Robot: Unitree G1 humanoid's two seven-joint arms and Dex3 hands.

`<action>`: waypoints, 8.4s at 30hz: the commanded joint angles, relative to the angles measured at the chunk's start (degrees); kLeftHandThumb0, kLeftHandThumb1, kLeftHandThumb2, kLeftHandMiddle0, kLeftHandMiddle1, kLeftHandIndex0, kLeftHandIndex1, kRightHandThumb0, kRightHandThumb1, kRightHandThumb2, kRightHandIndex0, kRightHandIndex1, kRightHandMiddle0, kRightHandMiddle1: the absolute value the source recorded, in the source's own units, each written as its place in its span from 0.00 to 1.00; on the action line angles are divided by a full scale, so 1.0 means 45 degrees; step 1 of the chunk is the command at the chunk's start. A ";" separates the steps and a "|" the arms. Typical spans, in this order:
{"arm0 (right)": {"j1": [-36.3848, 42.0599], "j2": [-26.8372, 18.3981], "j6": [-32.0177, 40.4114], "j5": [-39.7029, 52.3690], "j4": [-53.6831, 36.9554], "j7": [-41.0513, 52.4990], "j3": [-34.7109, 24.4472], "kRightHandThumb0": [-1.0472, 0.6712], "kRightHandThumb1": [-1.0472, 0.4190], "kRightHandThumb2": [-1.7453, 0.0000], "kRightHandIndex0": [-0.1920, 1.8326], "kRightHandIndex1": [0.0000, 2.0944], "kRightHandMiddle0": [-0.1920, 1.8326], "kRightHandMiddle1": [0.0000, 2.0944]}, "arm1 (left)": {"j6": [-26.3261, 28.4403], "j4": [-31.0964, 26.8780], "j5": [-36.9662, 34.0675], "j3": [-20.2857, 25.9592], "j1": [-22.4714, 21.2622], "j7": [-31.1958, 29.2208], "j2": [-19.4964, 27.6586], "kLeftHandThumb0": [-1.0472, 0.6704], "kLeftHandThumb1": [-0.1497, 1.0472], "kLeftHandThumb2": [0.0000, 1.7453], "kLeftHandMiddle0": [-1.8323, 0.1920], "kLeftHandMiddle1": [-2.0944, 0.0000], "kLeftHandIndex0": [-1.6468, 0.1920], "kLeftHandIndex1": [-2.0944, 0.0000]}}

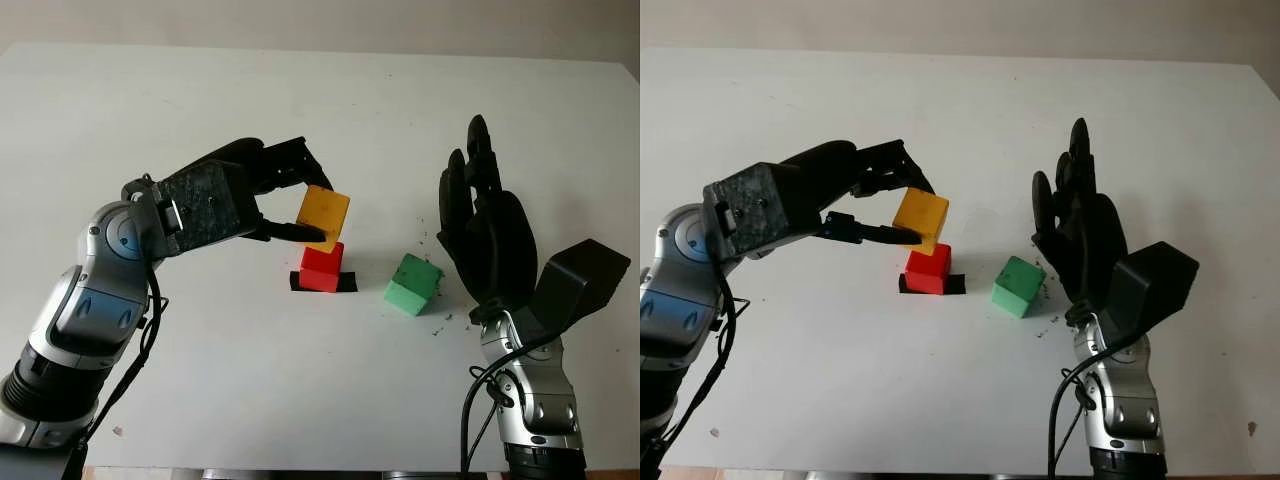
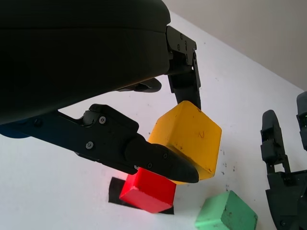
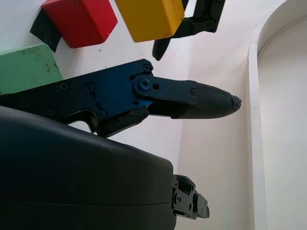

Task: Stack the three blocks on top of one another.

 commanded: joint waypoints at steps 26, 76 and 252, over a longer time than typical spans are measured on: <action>0.0194 -0.0034 0.0061 0.0283 -0.0358 0.0122 -0.0154 0.21 0.00 0.69 0.00 0.00 0.00 0.00 | -0.1343 0.1411 0.0192 -0.0317 0.0323 0.0177 -0.0119 0.38 1.00 0.13 0.77 0.98 0.76 0.19; 0.0223 -0.0091 0.0008 0.0248 -0.0359 0.0162 -0.0113 0.20 0.00 0.69 0.00 0.00 0.00 0.00 | -0.0266 0.0347 0.1223 -0.0483 0.0590 0.0526 -0.0499 0.39 1.00 0.12 0.76 0.97 0.75 0.24; -0.5546 -1.0111 -1.2803 -0.8460 0.6520 0.3043 0.3406 0.40 0.08 0.97 0.23 0.04 0.35 0.59 | -0.4767 -0.0264 -0.4944 0.5229 0.7283 0.5996 -0.4739 0.21 1.00 0.33 0.98 0.98 0.97 0.98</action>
